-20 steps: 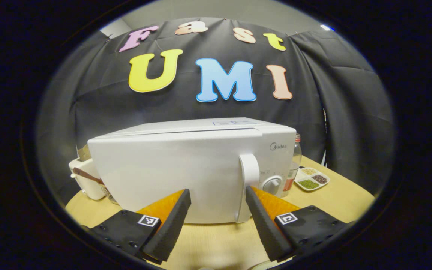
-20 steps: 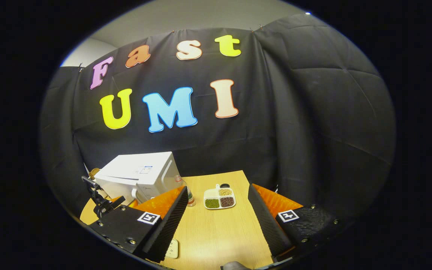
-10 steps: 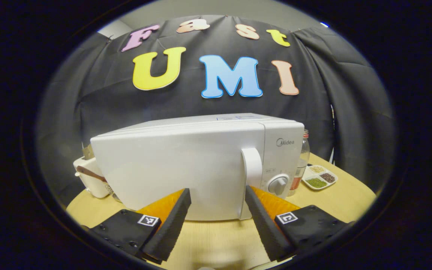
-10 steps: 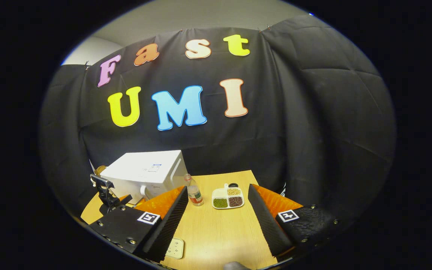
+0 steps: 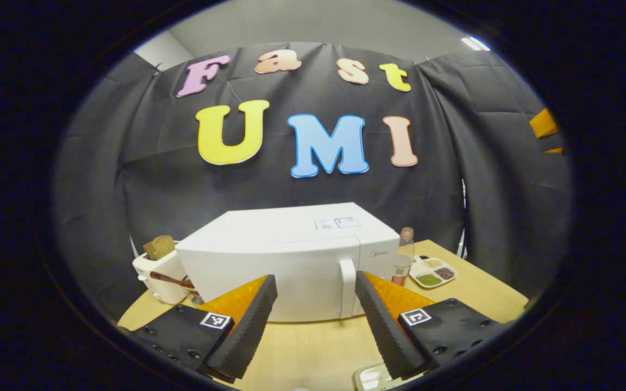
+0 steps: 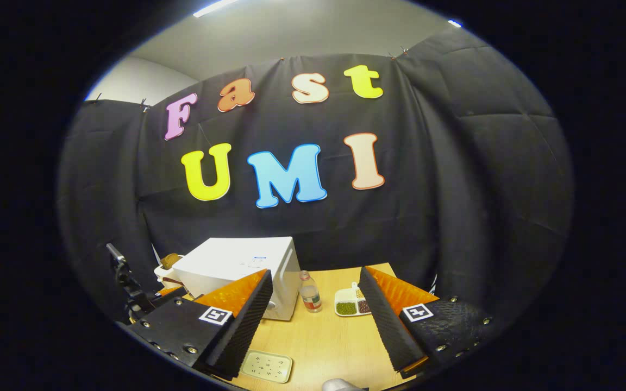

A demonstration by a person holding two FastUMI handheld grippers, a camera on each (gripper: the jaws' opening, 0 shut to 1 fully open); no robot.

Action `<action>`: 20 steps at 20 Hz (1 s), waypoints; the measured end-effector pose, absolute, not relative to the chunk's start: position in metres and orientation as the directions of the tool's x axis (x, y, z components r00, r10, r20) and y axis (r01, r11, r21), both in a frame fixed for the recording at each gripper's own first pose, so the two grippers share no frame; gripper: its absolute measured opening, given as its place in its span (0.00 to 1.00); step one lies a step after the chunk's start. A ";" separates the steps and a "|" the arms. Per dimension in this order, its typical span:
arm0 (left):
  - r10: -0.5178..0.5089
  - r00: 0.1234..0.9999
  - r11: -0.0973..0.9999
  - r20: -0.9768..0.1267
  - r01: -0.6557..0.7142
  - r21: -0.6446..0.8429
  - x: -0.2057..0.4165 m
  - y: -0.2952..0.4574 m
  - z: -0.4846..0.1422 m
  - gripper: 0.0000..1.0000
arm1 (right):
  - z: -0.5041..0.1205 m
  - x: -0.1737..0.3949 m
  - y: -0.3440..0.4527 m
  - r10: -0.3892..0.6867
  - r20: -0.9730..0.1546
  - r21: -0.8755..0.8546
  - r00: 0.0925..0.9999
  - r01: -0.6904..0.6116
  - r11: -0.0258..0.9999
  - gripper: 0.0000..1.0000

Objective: Open the microwave oven with the left hand, put the food in, and close the microwave oven.

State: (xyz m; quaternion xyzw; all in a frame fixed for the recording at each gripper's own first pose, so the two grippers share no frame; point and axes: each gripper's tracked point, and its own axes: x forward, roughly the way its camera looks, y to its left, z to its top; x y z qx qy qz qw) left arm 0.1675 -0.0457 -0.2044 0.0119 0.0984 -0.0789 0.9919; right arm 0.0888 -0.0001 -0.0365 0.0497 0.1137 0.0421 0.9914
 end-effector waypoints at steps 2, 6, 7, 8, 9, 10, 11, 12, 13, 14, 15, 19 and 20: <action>-0.138 0.976 0.990 -0.171 0.139 -0.004 0.148 -0.027 -0.169 1.00 | -0.028 0.087 0.012 0.100 -0.197 0.079 0.975 -0.086 0.993 0.98; -0.047 0.990 0.999 -0.133 0.048 0.010 0.112 0.032 -0.110 0.98 | -0.008 0.080 0.032 0.084 -0.136 0.027 0.987 -0.081 0.996 0.93; -0.038 0.992 0.999 -0.123 0.039 0.003 0.105 0.042 -0.099 0.97 | -0.007 0.077 0.038 0.078 -0.131 0.021 0.988 -0.076 0.997 0.98; -0.036 0.994 0.999 -0.105 0.035 -0.008 0.096 0.049 -0.086 0.99 | -0.006 0.077 0.040 0.064 -0.129 0.010 0.990 -0.063 0.998 0.93; -0.038 0.995 0.999 -0.089 0.037 -0.015 0.090 0.057 -0.074 0.98 | -0.009 0.074 0.039 0.044 -0.137 -0.003 0.990 -0.045 0.999 0.93; -0.031 0.996 0.999 -0.083 0.030 -0.015 0.085 0.066 -0.067 0.98 | -0.010 0.072 0.039 0.033 -0.140 -0.016 0.990 -0.036 0.999 0.98; -0.025 0.997 1.000 -0.079 0.025 -0.013 0.079 0.074 -0.062 0.94 | -0.010 0.069 0.043 0.028 -0.140 -0.018 0.990 -0.031 0.999 0.98; -0.025 0.997 1.000 -0.069 0.024 -0.014 0.074 0.079 -0.054 0.95 | -0.009 0.067 0.046 0.024 -0.136 -0.020 0.990 -0.027 0.999 0.98; -0.025 0.998 1.000 -0.057 0.024 -0.017 0.071 0.084 -0.046 0.96 | -0.010 0.065 0.049 0.018 -0.130 -0.024 0.991 -0.021 0.999 0.98; -0.025 0.999 0.999 -0.048 0.024 -0.025 0.067 0.086 -0.040 0.97 | -0.011 0.064 0.051 0.014 -0.129 -0.029 0.992 -0.018 0.999 0.98; -0.024 0.999 0.999 -0.041 0.023 -0.024 0.065 0.089 -0.035 0.94 | -0.013 0.060 0.053 0.012 -0.127 -0.029 0.992 -0.016 0.999 0.98; -0.026 0.999 1.000 -0.020 0.026 0.006 0.055 0.090 -0.022 0.97 | -0.014 0.053 0.056 0.000 -0.122 -0.010 0.993 -0.001 1.000 0.98; -0.030 0.999 1.000 -0.015 0.030 0.007 0.053 0.089 -0.021 0.97 | -0.012 0.050 0.056 -0.004 -0.118 -0.005 0.993 0.003 1.000 0.98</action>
